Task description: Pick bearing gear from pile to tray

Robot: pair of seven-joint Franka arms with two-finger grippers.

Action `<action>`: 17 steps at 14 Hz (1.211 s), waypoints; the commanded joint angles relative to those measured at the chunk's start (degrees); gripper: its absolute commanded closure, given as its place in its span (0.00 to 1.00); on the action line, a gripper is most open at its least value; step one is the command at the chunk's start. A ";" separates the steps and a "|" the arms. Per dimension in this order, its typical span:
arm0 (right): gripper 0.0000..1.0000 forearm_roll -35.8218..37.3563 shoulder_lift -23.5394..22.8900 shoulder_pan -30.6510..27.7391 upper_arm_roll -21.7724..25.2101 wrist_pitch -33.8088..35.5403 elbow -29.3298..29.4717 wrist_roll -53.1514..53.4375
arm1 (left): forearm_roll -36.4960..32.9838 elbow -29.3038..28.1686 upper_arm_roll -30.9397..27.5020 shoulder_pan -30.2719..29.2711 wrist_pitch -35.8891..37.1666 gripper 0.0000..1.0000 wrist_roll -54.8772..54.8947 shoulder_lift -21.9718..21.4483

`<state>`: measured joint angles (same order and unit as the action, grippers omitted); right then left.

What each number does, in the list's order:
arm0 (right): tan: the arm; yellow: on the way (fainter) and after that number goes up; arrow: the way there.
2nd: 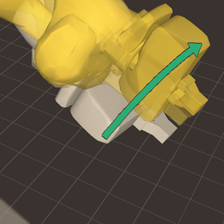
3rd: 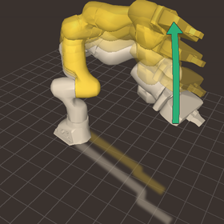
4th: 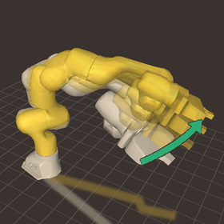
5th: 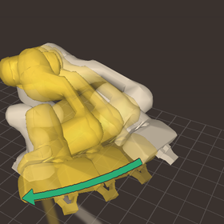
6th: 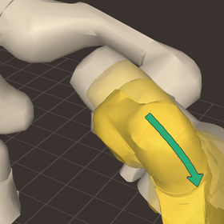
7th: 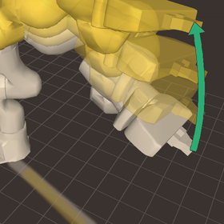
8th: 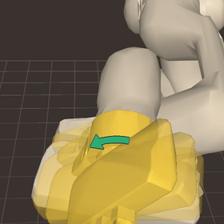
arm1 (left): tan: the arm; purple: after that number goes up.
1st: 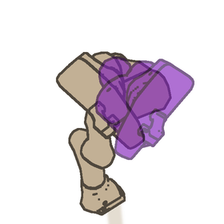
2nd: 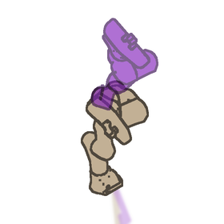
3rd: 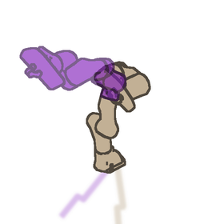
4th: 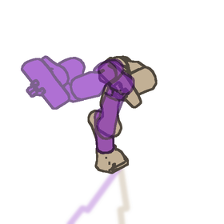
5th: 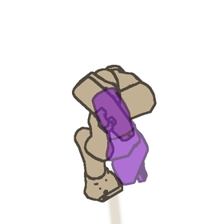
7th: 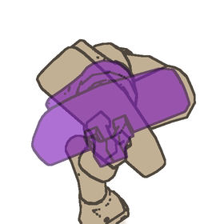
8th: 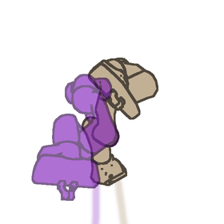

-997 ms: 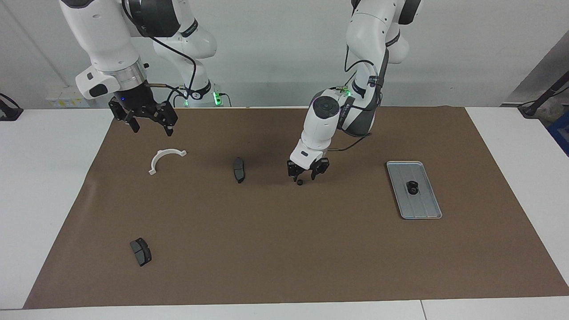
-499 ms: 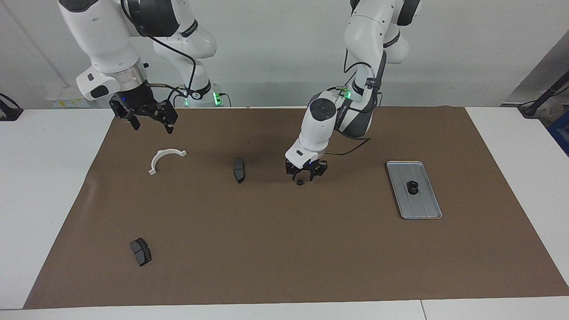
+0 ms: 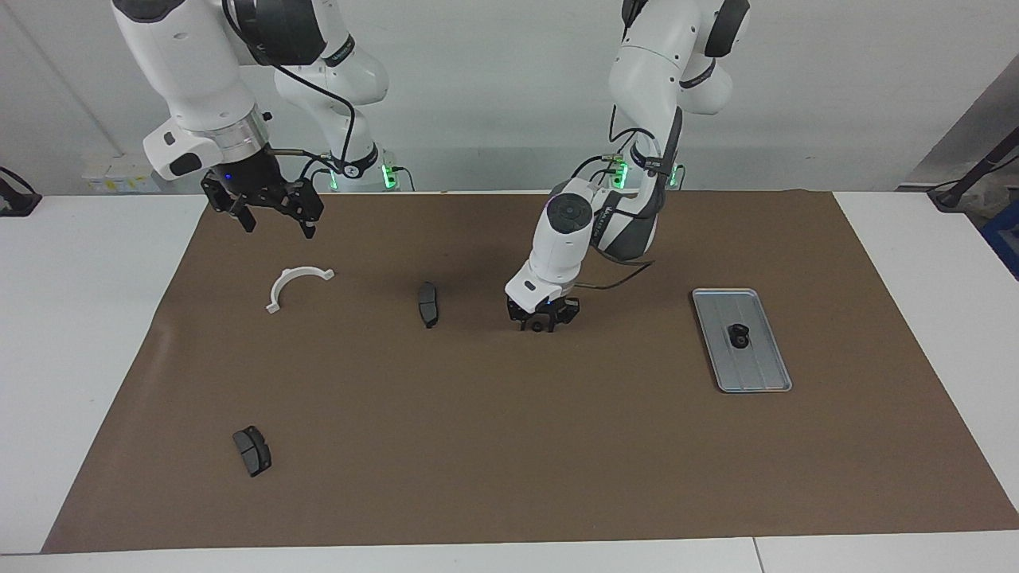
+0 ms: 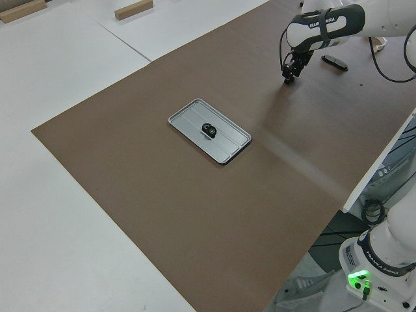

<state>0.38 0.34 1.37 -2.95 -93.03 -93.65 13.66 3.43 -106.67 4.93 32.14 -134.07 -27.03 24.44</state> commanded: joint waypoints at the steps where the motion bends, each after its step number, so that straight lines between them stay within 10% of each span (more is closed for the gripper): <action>1: 0.00 -1.09 0.71 -0.22 -0.21 1.00 -0.22 -1.70 | 0.09 0.15 -0.80 1.25 1.61 0.50 0.49 -0.01; 10: 0.00 -1.09 0.89 -0.48 -0.22 0.74 -0.31 -1.62 | 0.18 1.28 -0.71 0.82 5.30 0.97 0.23 -0.19; 17: 0.00 -1.09 0.89 -0.57 -0.30 0.74 -0.31 -1.62 | 0.18 8.75 -1.42 -7.16 15.31 1.00 1.10 -0.63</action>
<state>0.38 0.41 1.36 -3.15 -92.93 -93.65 13.65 3.43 -101.03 3.38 29.50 -123.43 -27.01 24.10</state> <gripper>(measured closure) 0.000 0.762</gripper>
